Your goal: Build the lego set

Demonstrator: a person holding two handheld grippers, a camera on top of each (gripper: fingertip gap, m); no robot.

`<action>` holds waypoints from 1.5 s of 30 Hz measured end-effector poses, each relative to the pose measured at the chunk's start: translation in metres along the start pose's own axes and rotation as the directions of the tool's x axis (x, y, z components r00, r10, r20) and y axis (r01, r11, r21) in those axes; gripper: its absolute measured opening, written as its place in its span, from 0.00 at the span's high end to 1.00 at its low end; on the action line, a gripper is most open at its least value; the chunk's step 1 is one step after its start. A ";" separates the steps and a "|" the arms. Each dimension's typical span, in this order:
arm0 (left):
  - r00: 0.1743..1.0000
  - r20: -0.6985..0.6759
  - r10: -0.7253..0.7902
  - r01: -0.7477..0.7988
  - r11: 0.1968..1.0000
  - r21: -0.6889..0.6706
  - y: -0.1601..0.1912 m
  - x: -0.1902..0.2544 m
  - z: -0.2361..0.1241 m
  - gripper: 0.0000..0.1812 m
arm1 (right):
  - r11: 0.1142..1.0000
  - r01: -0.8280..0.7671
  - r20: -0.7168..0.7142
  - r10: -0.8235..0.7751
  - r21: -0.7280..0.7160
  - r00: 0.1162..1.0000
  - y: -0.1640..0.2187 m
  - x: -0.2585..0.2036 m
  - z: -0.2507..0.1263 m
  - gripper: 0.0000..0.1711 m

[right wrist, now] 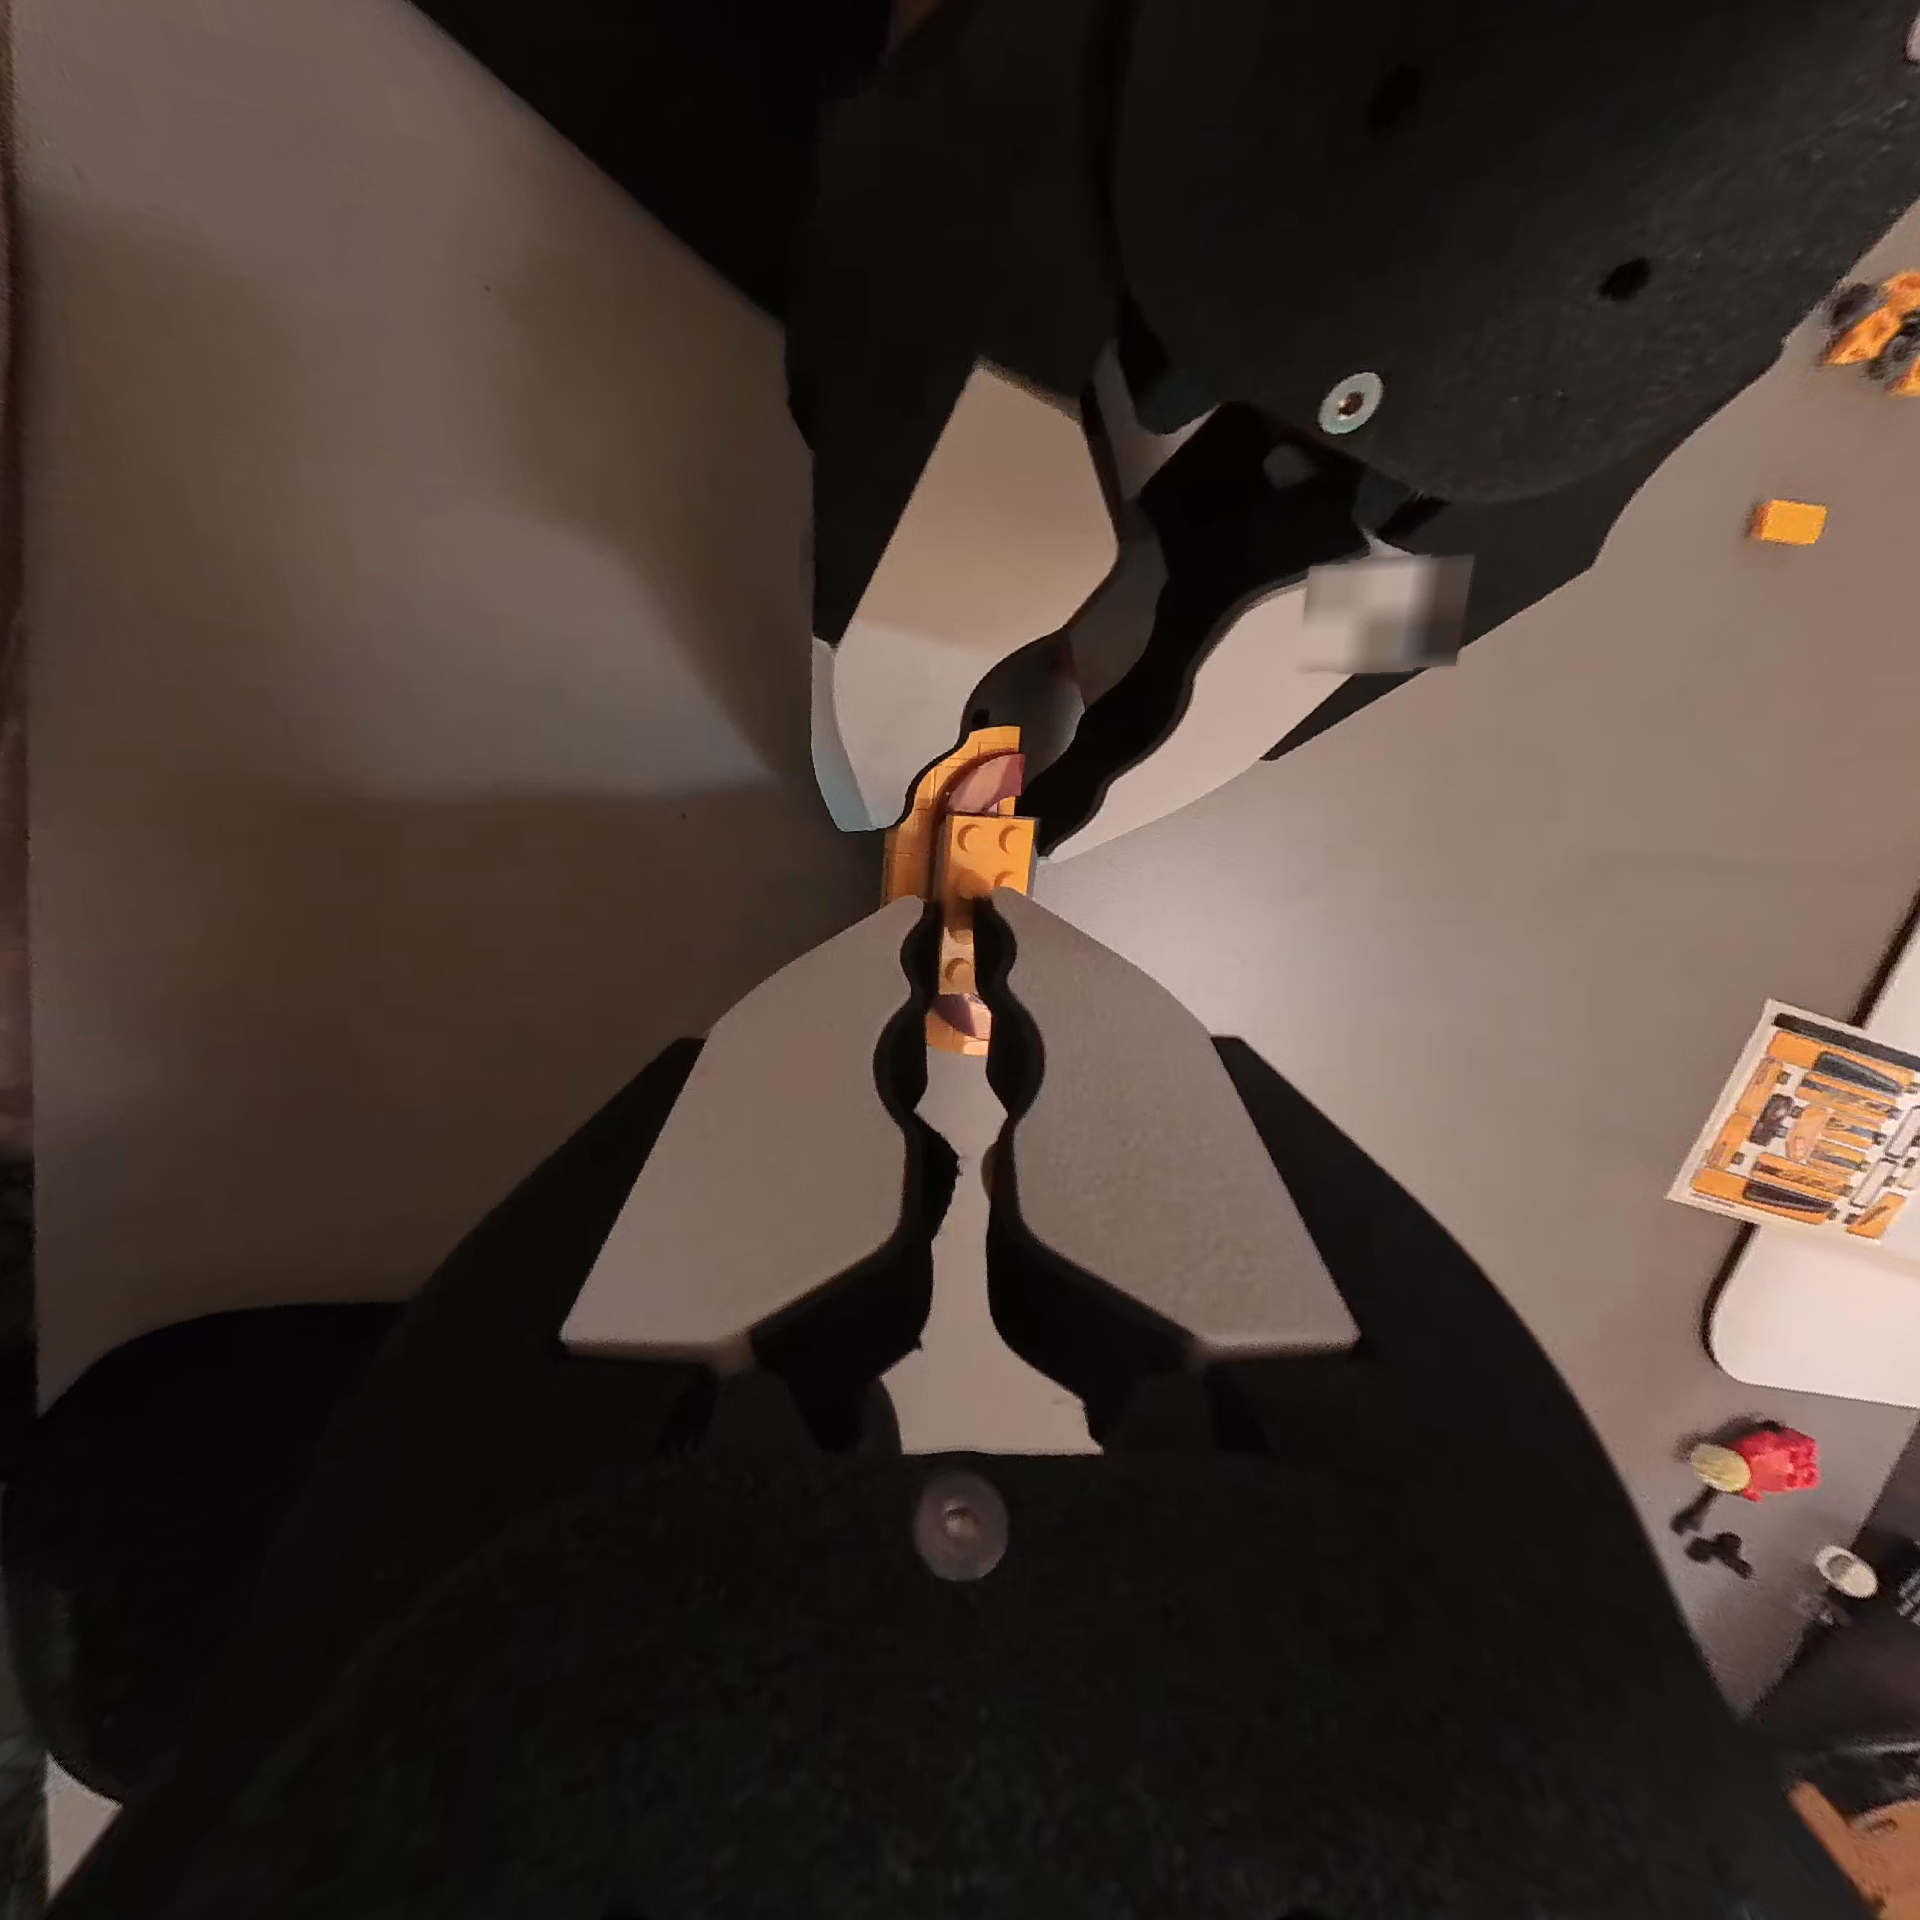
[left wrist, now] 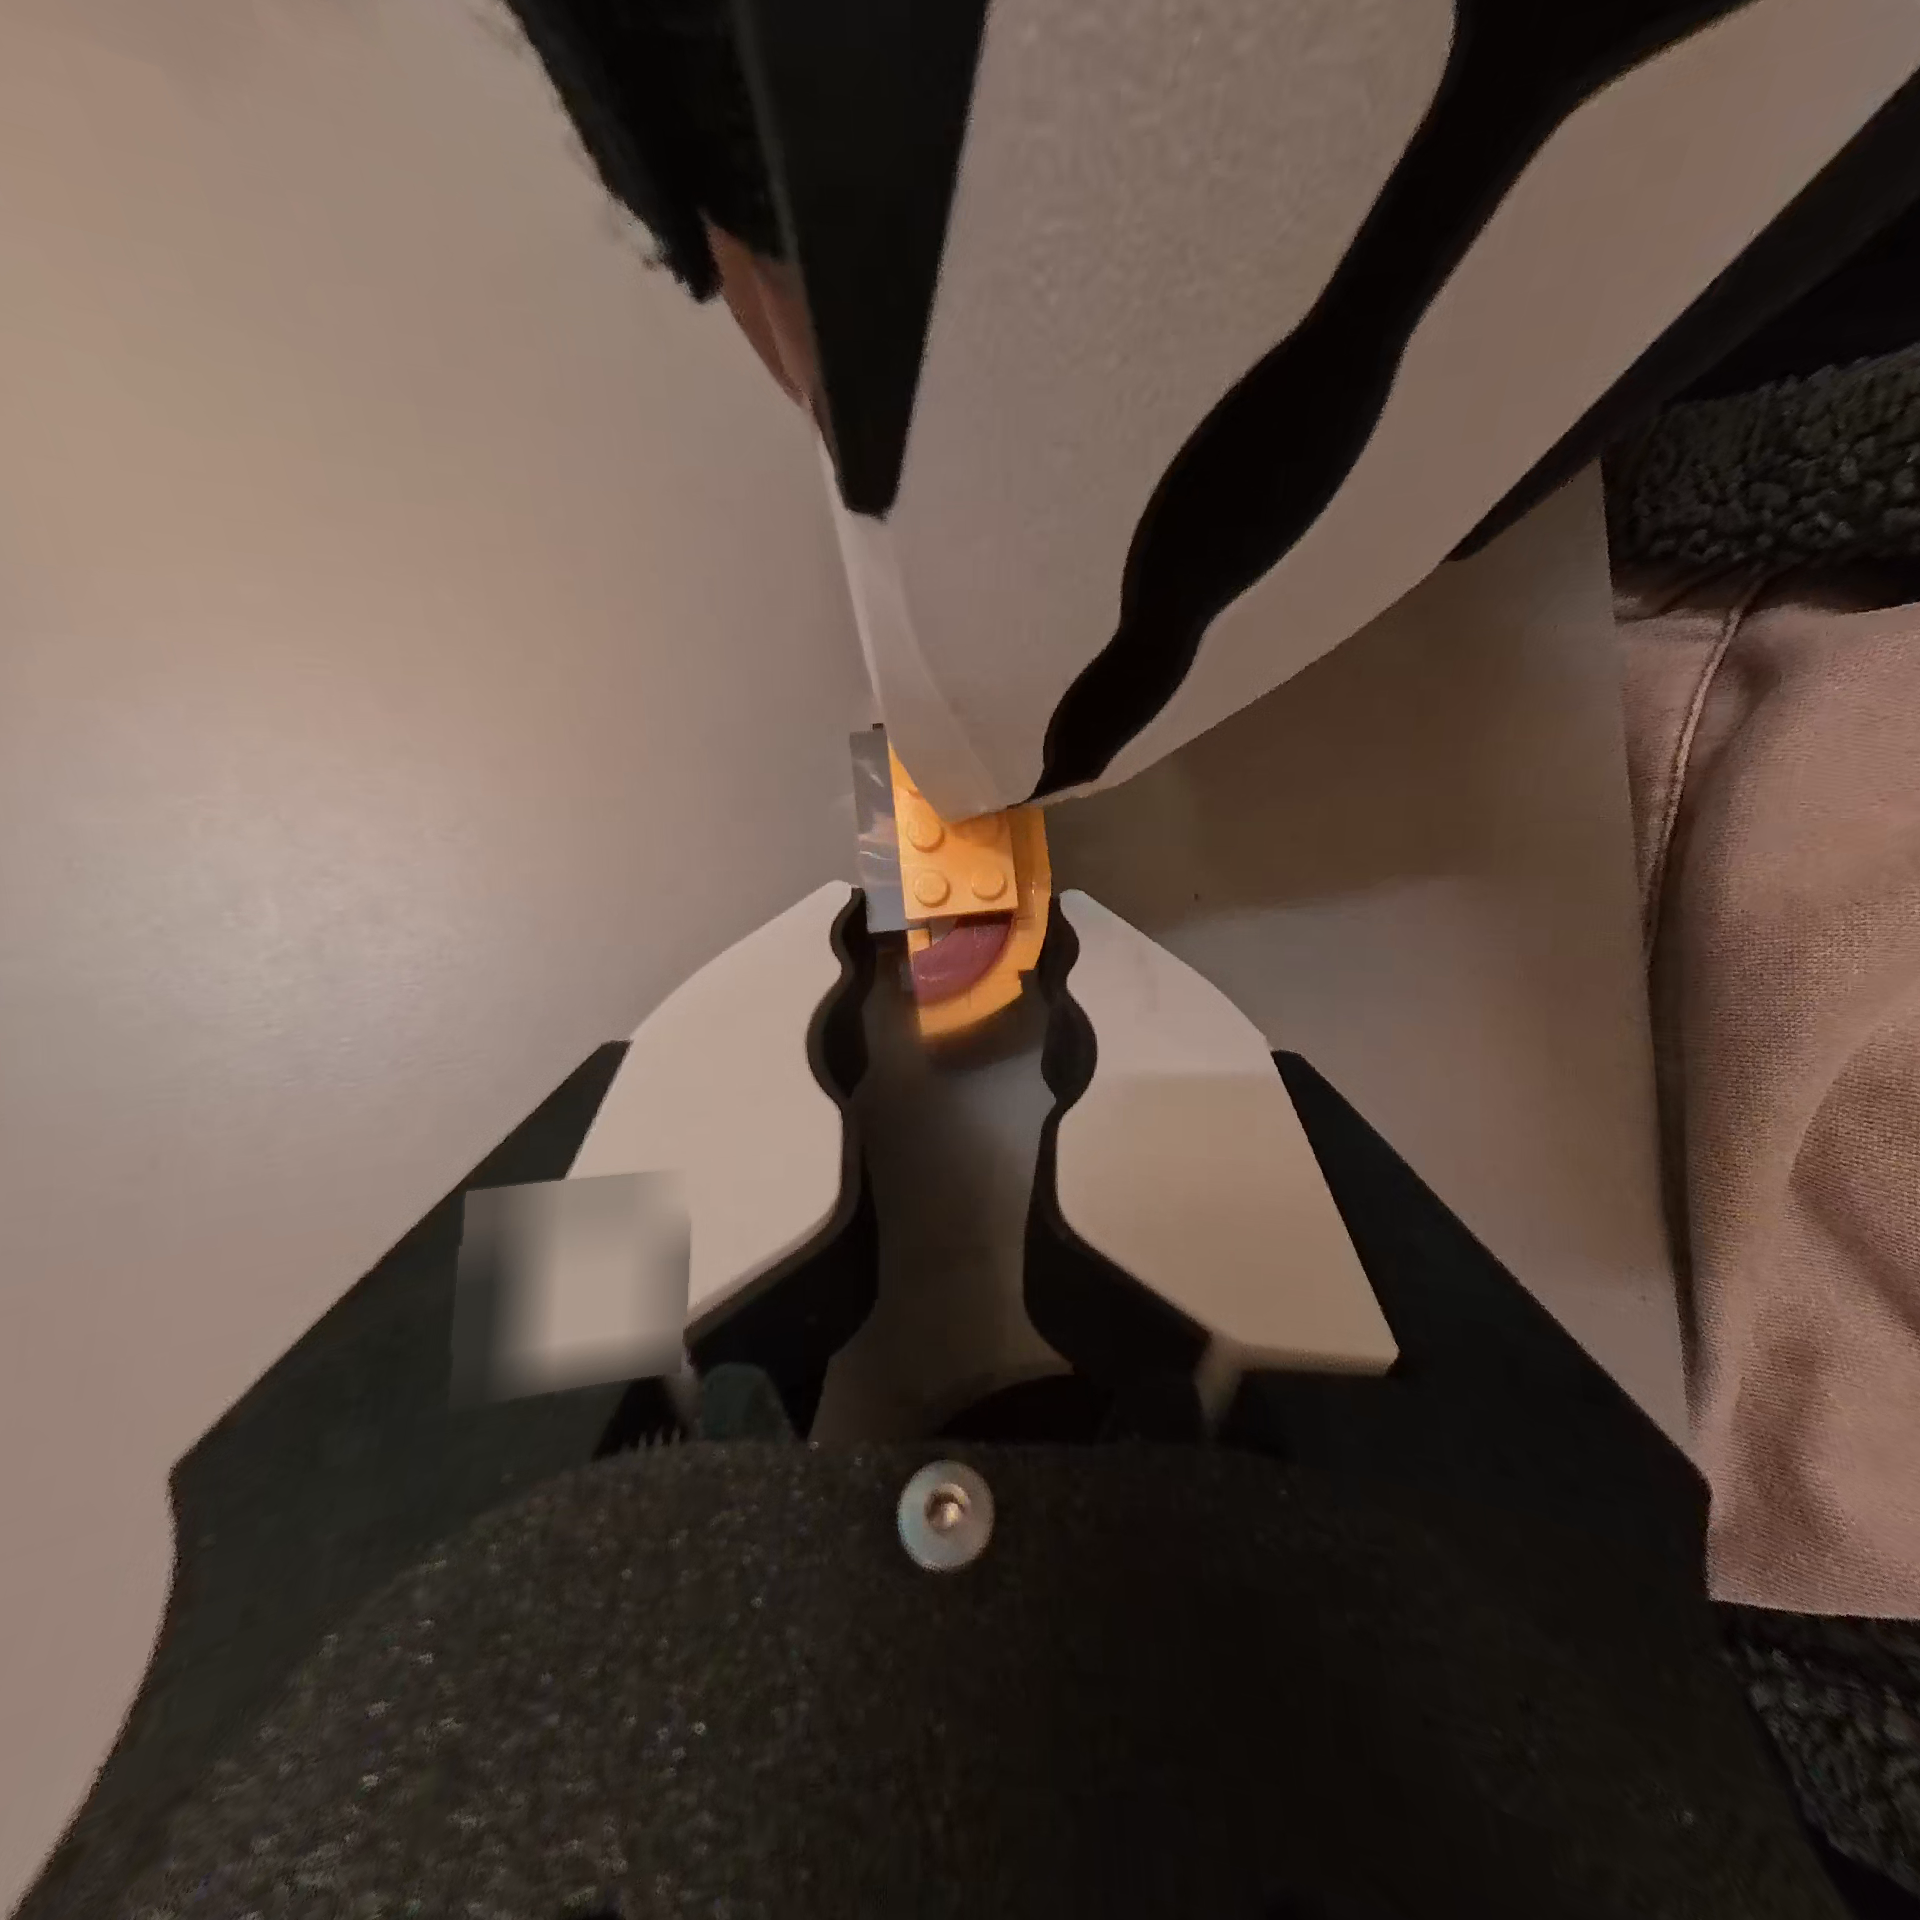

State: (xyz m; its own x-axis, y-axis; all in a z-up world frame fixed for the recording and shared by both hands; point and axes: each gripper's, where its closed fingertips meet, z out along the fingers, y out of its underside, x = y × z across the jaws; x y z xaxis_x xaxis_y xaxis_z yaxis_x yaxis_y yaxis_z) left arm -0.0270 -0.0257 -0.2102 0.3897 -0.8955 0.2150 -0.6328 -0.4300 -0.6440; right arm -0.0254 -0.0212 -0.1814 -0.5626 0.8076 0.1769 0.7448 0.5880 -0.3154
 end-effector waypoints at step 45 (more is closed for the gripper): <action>0.977 0.144 0.157 -0.175 0.977 0.119 -0.036 0.004 -0.022 0.83 | 0.793 -0.204 -0.119 0.328 0.573 0.937 0.008 0.008 -0.059 0.83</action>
State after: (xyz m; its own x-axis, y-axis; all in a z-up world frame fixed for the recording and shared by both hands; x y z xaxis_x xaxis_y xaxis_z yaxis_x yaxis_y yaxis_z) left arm -0.0172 -0.0158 -0.1700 0.3777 -0.9259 0.0033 -0.6067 -0.2501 -0.7546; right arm -0.0026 -0.0068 -0.1271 -0.2404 0.9550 0.1737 0.5001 0.2752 -0.8210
